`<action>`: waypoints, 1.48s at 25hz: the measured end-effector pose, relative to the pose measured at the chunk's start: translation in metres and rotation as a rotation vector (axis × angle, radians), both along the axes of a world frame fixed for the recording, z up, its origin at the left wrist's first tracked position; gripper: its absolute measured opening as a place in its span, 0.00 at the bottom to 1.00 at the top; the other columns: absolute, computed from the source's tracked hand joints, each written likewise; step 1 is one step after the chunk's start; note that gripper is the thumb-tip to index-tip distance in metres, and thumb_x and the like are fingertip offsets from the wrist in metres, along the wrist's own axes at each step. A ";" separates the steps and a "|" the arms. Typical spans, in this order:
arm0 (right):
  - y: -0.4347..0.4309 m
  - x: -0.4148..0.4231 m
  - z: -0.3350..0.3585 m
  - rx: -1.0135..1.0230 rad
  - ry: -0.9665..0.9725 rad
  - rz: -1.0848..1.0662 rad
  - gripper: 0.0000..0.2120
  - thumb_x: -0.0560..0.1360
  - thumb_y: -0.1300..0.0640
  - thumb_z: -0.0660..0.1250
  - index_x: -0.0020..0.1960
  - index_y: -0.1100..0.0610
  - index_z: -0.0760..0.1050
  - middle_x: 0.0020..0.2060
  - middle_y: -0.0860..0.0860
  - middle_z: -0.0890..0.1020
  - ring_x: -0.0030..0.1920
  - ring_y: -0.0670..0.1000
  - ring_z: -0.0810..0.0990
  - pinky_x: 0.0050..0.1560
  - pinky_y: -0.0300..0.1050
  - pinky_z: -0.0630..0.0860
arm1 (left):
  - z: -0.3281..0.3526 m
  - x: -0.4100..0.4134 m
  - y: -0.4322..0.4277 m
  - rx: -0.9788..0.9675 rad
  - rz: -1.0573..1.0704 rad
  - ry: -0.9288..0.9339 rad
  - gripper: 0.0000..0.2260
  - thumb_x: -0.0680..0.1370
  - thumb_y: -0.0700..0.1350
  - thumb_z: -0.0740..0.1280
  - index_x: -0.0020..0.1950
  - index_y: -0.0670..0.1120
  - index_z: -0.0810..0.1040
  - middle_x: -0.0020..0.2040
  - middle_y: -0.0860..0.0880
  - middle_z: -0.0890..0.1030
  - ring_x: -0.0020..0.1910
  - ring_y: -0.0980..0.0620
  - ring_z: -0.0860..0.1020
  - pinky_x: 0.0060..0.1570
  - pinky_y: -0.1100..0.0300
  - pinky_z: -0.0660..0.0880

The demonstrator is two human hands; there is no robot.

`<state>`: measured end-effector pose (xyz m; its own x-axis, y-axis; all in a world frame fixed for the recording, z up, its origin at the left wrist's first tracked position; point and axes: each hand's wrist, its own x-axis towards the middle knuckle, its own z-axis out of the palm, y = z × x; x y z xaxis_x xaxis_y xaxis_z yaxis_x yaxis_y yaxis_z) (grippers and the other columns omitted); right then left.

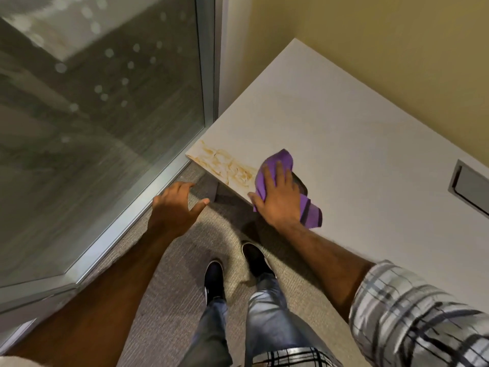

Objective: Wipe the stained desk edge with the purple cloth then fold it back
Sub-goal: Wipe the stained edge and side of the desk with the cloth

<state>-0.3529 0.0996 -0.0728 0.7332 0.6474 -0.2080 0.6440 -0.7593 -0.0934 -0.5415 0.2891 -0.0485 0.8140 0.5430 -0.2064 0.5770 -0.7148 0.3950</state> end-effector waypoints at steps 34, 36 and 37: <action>-0.066 -0.007 0.010 -0.120 0.057 0.058 0.38 0.76 0.32 0.57 0.81 0.45 0.50 0.80 0.58 0.52 0.77 0.64 0.57 0.71 0.63 0.65 | 0.000 -0.012 -0.034 -0.069 0.117 -0.071 0.34 0.75 0.66 0.56 0.67 0.42 0.75 0.65 0.41 0.79 0.63 0.41 0.78 0.59 0.41 0.76; -0.034 -0.017 0.006 -0.160 0.057 0.021 0.39 0.77 0.33 0.58 0.81 0.46 0.46 0.80 0.59 0.51 0.77 0.67 0.56 0.71 0.65 0.65 | 0.005 -0.014 -0.039 -0.026 0.110 -0.095 0.31 0.76 0.64 0.58 0.68 0.42 0.75 0.66 0.41 0.79 0.63 0.42 0.78 0.60 0.41 0.76; -0.019 -0.019 0.006 -0.163 0.072 0.030 0.39 0.77 0.33 0.57 0.81 0.46 0.46 0.80 0.60 0.50 0.77 0.68 0.56 0.71 0.66 0.65 | 0.007 -0.014 -0.041 -0.017 0.106 -0.080 0.31 0.76 0.64 0.58 0.69 0.43 0.74 0.67 0.42 0.78 0.65 0.43 0.77 0.62 0.42 0.75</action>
